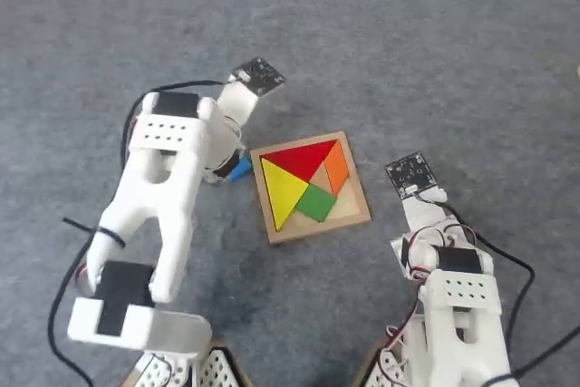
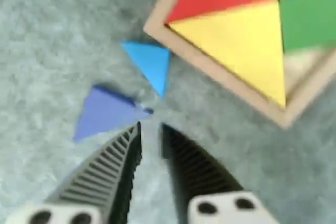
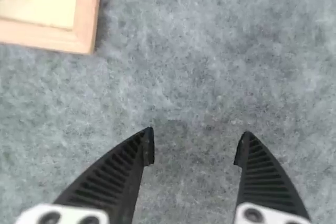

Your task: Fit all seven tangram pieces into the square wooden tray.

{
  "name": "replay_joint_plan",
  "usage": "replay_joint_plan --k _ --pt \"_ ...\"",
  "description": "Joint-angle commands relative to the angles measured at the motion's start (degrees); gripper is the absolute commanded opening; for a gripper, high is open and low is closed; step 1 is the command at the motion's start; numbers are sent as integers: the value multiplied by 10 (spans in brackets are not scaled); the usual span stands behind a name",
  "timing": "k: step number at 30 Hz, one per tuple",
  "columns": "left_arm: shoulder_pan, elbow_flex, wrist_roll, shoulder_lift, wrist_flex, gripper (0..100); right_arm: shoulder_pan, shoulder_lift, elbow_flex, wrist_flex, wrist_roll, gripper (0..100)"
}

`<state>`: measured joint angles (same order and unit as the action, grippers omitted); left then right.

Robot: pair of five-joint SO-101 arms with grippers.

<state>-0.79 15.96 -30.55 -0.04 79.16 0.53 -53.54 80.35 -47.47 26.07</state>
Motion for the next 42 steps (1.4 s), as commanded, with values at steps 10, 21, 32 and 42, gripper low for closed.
replay_joint_plan --k 10,21,32,42 --pt "-45 22 74 127 -178 156 4 -10 -3 9 3 253" --pt "-34 -57 73 220 -177 156 4 -10 -3 9 3 253" --pt "-25 -109 62 259 -128 156 4 -10 -4 9 3 253" --pt "8 -93 36 264 -74 136 4 -10 -4 9 2 253"
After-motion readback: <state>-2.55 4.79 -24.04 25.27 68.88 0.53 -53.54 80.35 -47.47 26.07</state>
